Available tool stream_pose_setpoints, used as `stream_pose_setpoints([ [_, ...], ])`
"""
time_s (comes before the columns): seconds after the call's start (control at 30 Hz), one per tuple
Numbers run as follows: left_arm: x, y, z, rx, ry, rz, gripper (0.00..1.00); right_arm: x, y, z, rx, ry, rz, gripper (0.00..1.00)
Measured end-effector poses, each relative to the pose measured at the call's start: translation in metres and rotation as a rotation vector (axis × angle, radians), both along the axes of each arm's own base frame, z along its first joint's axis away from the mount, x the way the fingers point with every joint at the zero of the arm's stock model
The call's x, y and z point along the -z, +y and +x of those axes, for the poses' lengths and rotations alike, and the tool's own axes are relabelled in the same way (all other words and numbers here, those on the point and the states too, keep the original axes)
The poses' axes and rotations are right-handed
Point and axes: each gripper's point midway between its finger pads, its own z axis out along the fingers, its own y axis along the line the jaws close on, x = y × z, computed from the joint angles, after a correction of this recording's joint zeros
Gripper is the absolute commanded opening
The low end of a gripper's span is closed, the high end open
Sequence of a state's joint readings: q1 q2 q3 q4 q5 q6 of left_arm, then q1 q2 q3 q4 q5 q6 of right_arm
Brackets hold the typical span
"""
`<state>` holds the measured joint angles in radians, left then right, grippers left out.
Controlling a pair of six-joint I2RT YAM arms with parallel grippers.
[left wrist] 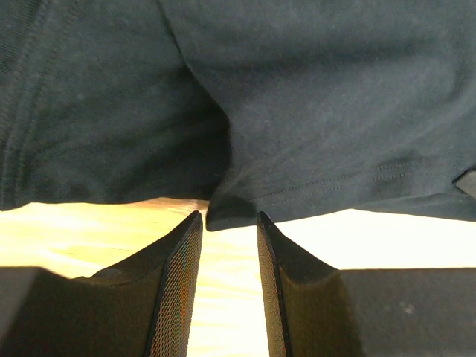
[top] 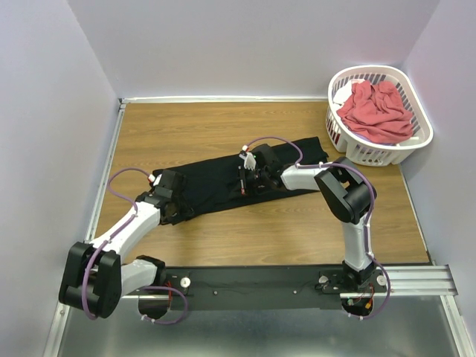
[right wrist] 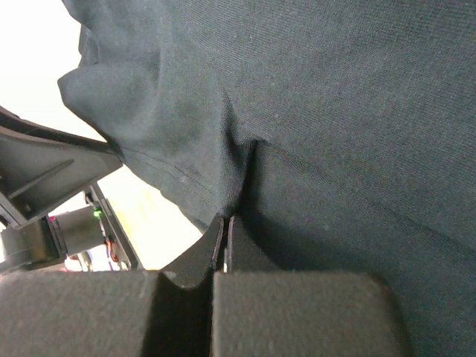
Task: Fold and stack the t-shirts
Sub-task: Fold the tshirt
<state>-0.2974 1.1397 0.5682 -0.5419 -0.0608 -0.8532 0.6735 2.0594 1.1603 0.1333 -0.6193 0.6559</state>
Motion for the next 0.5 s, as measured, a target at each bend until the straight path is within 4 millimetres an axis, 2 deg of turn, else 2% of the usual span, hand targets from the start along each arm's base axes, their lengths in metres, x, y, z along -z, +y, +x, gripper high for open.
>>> stream_pose_setpoints([
  [0.2, 0.0005, -0.0039, -0.0010, 0.002, 0.000, 0.002, 0.43, 0.0000, -0.0001, 0.0001, -0.001, -0.001, 0.000, 0.01],
  [0.27, 0.0009, -0.0041, -0.0011, -0.001, 0.001, 0.003, 0.40, 0.0000, 0.0000, 0.0000, -0.001, -0.001, 0.000, 0.01],
  [0.43, 0.0015, -0.0046, -0.0014, -0.006, 0.003, 0.006, 0.19, 0.0000, 0.0000, 0.0000, -0.001, -0.001, 0.000, 0.01],
  [0.5, 0.0014, -0.0044, -0.0012, -0.009, 0.002, 0.006, 0.08, 0.0000, 0.0000, 0.0000, -0.001, -0.001, 0.000, 0.01],
])
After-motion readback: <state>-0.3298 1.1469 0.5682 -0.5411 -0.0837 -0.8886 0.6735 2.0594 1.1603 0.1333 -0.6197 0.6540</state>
